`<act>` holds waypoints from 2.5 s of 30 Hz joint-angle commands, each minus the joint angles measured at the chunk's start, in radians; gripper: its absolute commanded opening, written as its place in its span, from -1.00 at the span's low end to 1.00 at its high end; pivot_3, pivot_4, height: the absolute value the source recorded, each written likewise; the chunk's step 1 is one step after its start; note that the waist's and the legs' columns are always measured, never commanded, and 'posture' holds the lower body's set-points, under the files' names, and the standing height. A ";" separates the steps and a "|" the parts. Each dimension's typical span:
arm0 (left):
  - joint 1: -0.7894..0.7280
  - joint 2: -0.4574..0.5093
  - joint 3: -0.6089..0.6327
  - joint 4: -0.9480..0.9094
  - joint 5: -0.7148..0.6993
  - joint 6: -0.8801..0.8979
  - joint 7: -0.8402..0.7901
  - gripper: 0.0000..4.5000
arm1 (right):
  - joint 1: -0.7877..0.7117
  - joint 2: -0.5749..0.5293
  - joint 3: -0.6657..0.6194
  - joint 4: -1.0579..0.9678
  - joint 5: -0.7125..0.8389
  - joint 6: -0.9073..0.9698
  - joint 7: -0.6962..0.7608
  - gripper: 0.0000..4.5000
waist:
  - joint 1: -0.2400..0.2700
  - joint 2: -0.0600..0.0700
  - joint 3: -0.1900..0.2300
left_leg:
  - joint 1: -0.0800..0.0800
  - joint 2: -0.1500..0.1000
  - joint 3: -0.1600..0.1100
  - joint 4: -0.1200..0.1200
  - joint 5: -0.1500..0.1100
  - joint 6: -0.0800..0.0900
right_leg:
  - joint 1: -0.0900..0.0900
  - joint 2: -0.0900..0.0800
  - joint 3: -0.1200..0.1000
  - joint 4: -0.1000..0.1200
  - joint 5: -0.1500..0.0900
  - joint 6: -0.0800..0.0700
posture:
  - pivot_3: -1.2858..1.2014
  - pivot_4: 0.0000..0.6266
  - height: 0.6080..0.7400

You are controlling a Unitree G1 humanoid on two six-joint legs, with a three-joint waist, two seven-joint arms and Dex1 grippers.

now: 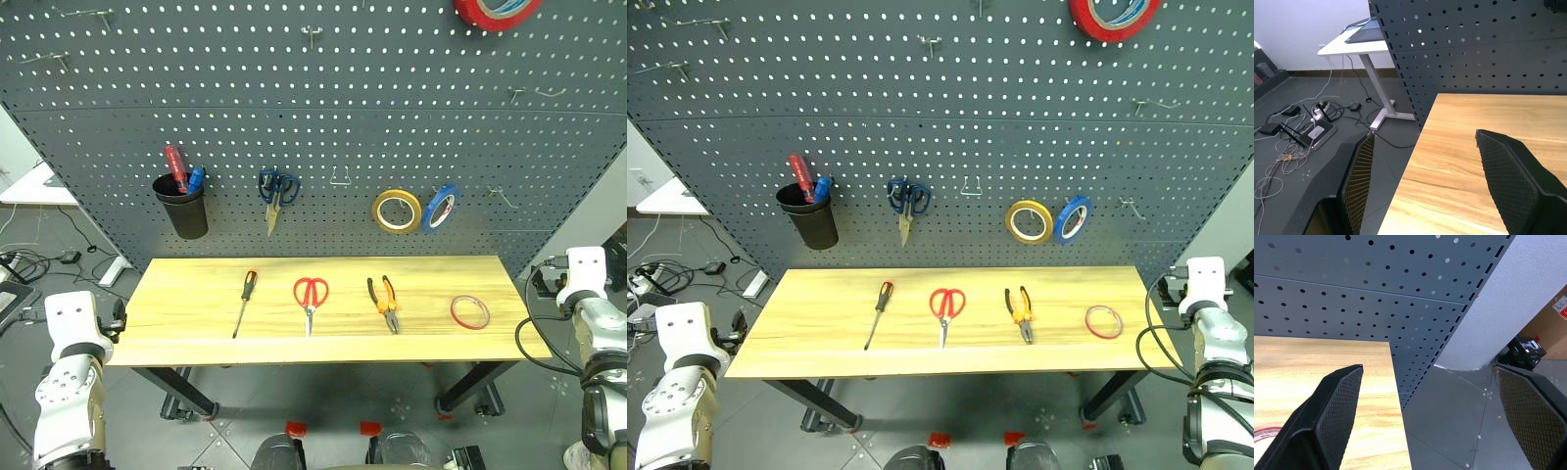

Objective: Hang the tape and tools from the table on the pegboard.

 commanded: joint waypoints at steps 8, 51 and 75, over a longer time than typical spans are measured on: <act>-0.007 0.015 0.000 -0.016 0.023 -0.015 -0.001 0.54 | -0.013 0.001 -0.004 -0.023 0.001 -0.015 0.011 1.00 | 0.000 0.000 0.000 | 0.000 0.000 0.000 0.000 0.000 0.000 | 0.000 0.000 0.000 0.000 0.000 0.000 | -0.03 -0.96 1.00; -0.539 -0.087 -0.863 -0.147 0.009 -0.005 -0.875 0.55 | -0.131 0.097 0.335 -0.297 -0.121 0.747 0.332 0.92 | -0.021 -0.008 0.263 | -0.011 0.000 0.017 -0.001 0.000 0.001 | -0.017 0.000 0.015 -0.001 0.000 0.002 | -0.14 0.18 1.00; -0.578 -0.269 -0.749 -0.304 -0.039 0.110 -0.664 0.56 | 0.320 0.190 0.070 -1.380 0.002 0.894 0.088 -0.99 | -0.021 -0.008 0.266 | -0.015 0.000 0.022 -0.003 -0.001 0.000 | -0.023 -0.002 0.018 -0.001 0.000 0.009 | -0.19 0.06 1.00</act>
